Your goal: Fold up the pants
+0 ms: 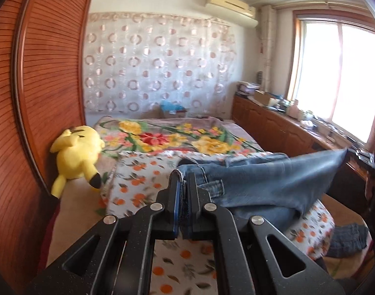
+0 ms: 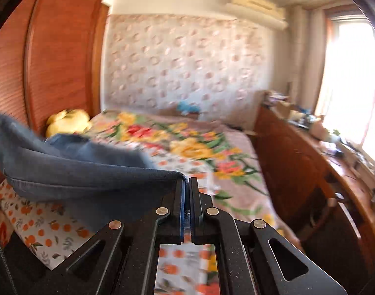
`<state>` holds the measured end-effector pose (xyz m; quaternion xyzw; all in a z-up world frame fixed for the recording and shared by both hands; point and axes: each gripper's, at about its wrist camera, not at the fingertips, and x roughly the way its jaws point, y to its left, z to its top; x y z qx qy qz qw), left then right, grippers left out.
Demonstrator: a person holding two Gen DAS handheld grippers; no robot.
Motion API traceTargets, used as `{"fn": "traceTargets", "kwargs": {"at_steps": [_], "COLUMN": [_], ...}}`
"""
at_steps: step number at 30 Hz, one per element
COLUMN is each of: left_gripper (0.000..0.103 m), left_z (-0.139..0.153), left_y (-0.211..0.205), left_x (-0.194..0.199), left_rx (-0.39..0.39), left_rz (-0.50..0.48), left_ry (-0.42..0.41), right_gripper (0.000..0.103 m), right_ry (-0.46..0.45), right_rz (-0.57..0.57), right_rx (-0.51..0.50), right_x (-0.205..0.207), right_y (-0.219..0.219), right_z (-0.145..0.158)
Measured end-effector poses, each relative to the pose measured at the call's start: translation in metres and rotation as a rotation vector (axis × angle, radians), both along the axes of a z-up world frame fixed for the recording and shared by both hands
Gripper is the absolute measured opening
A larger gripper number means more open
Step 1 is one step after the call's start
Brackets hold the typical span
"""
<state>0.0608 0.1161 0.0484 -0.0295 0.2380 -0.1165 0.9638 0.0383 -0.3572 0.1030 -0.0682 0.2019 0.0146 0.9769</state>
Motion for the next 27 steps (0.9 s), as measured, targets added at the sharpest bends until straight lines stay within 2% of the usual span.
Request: {"fn": "traceTargets", "kwargs": {"at_steps": [2, 4, 10, 14, 17, 19, 23, 27], "left_gripper": [0.005, 0.005, 0.006, 0.006, 0.006, 0.007, 0.008, 0.025], "left_z": [-0.01, -0.026, -0.073, -0.084, -0.083, -0.078, -0.062, -0.053], "left_y": [-0.011, -0.029, -0.061, -0.058, -0.054, -0.051, -0.048, -0.048], "left_x": [-0.015, -0.029, -0.05, -0.052, -0.055, -0.057, -0.062, -0.062], "left_rx": [-0.011, 0.017, 0.056, 0.04, 0.027, 0.032, 0.058, 0.062], "left_rz": [-0.047, -0.083, -0.15, -0.143, -0.139, -0.13, -0.118, -0.115], "left_ry": [0.023, 0.058, 0.176, 0.22, 0.238, 0.232, 0.183, 0.157], "right_gripper": [0.002, 0.002, 0.002, 0.003, 0.004, 0.009, 0.013, 0.019], "right_ry": [0.002, 0.031, 0.216, 0.301, 0.311, 0.305, 0.258, 0.219], "right_rz": [-0.01, -0.034, -0.078, -0.045, -0.023, -0.019, 0.022, 0.027], "right_rx": [0.016, -0.006, 0.03, 0.084, 0.098, 0.095, 0.074, 0.067], "right_x": [-0.018, -0.034, -0.062, -0.072, -0.072, -0.074, -0.08, -0.098], "right_y": [-0.01, -0.012, -0.016, -0.011, -0.013, -0.024, -0.028, -0.036], "right_z": [-0.003, -0.018, -0.094, -0.129, -0.126, -0.111, -0.084, -0.074]}}
